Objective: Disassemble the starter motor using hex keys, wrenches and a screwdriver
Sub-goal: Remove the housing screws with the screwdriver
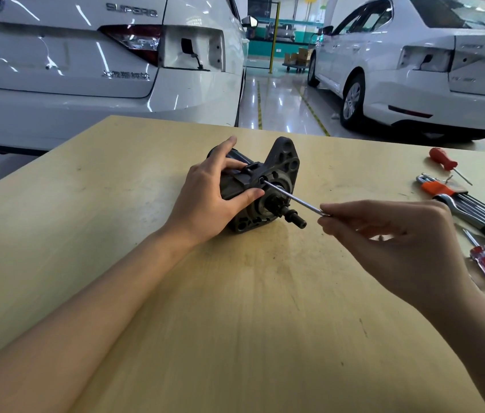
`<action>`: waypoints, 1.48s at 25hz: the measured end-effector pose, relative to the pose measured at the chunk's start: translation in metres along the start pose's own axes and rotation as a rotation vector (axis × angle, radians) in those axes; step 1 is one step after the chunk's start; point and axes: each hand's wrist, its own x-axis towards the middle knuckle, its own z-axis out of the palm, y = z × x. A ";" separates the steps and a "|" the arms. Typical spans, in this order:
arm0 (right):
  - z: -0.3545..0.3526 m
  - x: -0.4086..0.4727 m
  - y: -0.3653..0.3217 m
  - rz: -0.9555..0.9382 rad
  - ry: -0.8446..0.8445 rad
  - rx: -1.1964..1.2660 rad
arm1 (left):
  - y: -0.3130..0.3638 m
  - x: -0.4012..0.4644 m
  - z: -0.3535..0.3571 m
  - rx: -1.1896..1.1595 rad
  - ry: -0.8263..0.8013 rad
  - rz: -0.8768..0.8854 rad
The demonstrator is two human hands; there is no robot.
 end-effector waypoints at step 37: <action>0.000 0.003 0.000 0.026 0.023 -0.040 | -0.008 0.000 0.000 -0.016 -0.025 -0.041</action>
